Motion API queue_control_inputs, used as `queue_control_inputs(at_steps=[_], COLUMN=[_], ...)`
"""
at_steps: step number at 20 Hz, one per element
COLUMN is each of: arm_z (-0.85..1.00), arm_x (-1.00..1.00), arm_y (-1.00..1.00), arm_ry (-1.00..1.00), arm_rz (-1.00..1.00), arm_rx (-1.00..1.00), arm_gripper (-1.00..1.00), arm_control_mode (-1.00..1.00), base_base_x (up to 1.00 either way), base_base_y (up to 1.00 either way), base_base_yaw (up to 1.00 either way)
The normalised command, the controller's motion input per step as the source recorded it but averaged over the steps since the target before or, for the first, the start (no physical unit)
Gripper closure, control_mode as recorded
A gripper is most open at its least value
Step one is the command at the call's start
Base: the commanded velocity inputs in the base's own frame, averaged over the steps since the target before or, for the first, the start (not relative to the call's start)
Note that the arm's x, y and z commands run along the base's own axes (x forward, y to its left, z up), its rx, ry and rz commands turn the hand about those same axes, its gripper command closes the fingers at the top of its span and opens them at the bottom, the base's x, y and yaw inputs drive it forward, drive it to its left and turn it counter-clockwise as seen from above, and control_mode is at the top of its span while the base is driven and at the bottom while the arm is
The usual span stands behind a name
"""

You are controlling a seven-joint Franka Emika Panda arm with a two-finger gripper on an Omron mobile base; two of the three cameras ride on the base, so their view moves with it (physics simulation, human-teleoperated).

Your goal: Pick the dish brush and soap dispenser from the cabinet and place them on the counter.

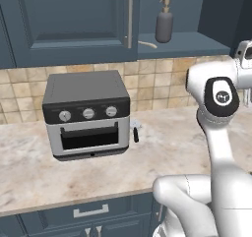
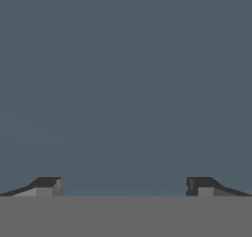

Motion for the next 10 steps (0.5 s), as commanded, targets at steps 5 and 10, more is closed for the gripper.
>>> queue_control_inputs(at_steps=[5, 10], arm_z=[0.0, 0.0], arm_x=[0.09, 0.03], arm_y=[-0.36, -0.31], arm_ry=[0.06, 0.02], arm_rz=[-0.11, -0.09], arm_rx=[-0.04, -0.05], arm_gripper=[-1.0, -1.0], arm_control_mode=[-1.0, -1.0], base_base_x=[0.0, 0.0], base_base_y=[0.0, 0.0], base_base_yaw=[0.0, 0.0])
